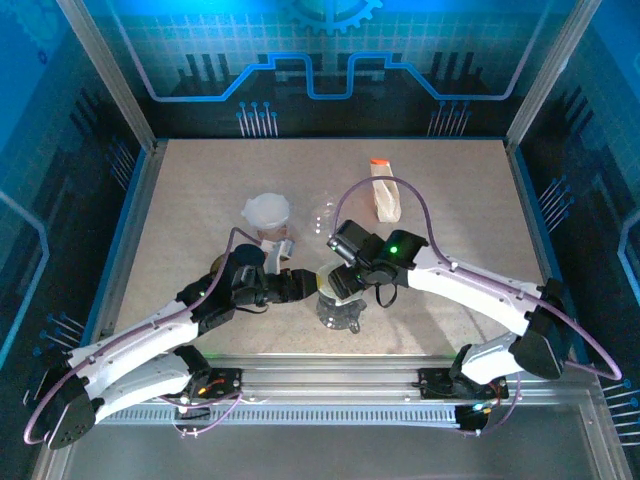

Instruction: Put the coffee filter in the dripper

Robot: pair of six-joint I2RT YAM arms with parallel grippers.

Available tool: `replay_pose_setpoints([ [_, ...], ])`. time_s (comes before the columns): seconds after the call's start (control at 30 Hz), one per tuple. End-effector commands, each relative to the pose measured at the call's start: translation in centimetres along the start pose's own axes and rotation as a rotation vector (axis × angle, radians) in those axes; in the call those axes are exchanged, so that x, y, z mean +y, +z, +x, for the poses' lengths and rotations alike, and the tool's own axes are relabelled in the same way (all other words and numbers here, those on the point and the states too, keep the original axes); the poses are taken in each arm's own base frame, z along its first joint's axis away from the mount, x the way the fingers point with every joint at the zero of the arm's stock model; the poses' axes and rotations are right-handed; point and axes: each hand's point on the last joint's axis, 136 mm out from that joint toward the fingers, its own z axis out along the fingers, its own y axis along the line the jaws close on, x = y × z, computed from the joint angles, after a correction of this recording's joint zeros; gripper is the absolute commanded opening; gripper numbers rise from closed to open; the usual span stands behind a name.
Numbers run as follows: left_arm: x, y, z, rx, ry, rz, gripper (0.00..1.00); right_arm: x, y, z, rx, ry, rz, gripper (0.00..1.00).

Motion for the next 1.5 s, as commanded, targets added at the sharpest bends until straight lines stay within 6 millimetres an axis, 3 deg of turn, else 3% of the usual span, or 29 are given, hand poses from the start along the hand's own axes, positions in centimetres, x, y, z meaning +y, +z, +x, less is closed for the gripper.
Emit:
replay_pose_setpoints([
  [0.0, -0.1, 0.2, 0.4, 0.017, 0.007, 0.016, 0.45, -0.1, 1.1, 0.3, 0.019, 0.022, -0.003, 0.71],
  [0.6, -0.3, 0.7, 0.5, 0.031, 0.004, 0.026, 0.5, -0.5, 4.3, 1.6, 0.071, 0.033, 0.028, 0.7],
  [0.8, -0.2, 1.1, 0.7, 0.044, -0.001, 0.024, 0.44, -0.7, 4.2, 1.6, 0.066, 0.038, 0.036, 0.7],
  [1.13, 0.0, 1.2, 1.0, 0.049, -0.004, 0.018, 0.41, -1.4, 0.2, 0.0, -0.062, 0.069, 0.016, 0.72],
  [1.3, 0.1, 1.2, 0.9, 0.045, -0.007, 0.017, 0.42, -2.2, -1.7, 0.9, -0.087, 0.089, 0.022, 0.72],
  [1.47, 0.1, 1.1, 0.9, 0.042, -0.008, 0.016, 0.42, -2.6, -2.4, 2.4, -0.084, 0.105, 0.02, 0.7],
])
